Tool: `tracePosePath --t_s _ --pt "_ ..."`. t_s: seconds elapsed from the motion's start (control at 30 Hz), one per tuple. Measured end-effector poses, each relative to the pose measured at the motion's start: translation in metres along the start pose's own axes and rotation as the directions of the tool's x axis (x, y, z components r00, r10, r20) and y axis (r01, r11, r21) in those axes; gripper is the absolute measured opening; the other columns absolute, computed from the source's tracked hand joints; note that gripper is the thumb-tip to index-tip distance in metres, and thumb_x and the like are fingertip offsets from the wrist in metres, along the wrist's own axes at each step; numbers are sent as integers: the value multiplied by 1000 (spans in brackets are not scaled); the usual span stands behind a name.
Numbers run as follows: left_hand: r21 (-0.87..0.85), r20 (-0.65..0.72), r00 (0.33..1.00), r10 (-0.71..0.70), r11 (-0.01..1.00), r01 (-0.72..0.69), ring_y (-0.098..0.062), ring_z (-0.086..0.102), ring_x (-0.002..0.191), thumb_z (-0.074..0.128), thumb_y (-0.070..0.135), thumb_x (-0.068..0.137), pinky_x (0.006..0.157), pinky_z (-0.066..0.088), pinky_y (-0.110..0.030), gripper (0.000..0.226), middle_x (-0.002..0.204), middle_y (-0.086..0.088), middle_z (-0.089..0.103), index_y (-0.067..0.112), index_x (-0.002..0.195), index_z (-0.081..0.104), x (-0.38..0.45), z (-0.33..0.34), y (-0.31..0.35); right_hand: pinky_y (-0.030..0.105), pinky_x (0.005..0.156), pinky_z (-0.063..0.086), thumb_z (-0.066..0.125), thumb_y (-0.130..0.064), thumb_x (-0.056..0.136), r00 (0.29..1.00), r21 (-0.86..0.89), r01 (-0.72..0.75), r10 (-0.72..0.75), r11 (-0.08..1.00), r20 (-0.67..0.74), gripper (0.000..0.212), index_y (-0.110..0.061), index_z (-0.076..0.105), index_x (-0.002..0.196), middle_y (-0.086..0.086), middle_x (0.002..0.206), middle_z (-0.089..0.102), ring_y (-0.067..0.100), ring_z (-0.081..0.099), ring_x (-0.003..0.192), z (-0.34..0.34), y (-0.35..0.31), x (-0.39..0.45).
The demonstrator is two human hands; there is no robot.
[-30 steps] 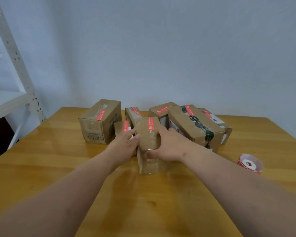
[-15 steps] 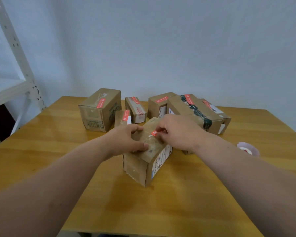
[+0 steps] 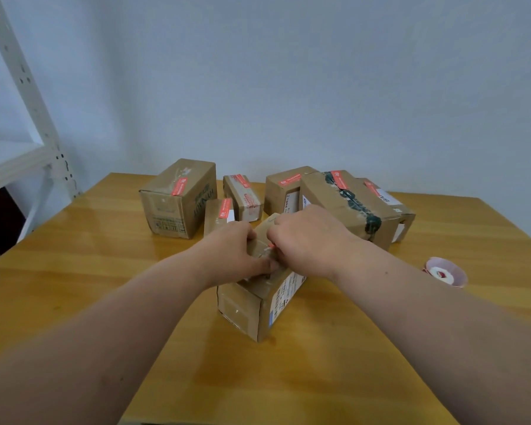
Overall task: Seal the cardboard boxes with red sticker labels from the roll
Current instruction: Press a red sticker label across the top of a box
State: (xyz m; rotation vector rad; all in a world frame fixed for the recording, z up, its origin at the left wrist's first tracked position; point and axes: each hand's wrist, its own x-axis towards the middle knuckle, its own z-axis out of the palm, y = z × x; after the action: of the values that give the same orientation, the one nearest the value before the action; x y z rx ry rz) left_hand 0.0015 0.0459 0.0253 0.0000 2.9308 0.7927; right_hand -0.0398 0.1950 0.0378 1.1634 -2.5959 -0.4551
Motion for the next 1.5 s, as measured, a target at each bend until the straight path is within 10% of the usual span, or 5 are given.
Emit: tracePosePath --t_s 0.5,0.83,1.13,1.5 --pt "-62 -12 1000 -27 998 26 -12 57 98 75 52 75 83 55 -30 69 111 6 54 23 132 47 2 3 -3 25 48 32 51 -26 92 996 126 -19 9 992 86 19 -21 66 82 -4 71 58 15 55 65 -4 11 9" --pt "-50 -26 1000 7 999 -8 -10 56 96 75 52 75 73 52 -22 68 112 7 52 23 129 48 0 4 -4 28 46 17 53 -27 92 998 -76 68 -68 995 9 18 -19 55 76 -1 77 56 13 41 53 -6 -4 9" --pt "-44 -12 1000 0 999 -1 -12 54 105 75 55 73 84 49 -26 76 123 6 54 24 136 46 -3 3 -7 28 46 29 51 -21 89 998 115 -56 53 992 30 25 -19 46 65 -2 68 50 13 45 55 -6 4 6" --pt "-55 95 995 -18 998 24 -11 54 105 74 53 75 78 47 -21 74 120 9 52 29 138 44 -7 -6 -10 36 61 46 55 -15 82 892 705 -435 374 560 253 17 -1 61 73 14 84 73 27 67 71 -21 33 0"
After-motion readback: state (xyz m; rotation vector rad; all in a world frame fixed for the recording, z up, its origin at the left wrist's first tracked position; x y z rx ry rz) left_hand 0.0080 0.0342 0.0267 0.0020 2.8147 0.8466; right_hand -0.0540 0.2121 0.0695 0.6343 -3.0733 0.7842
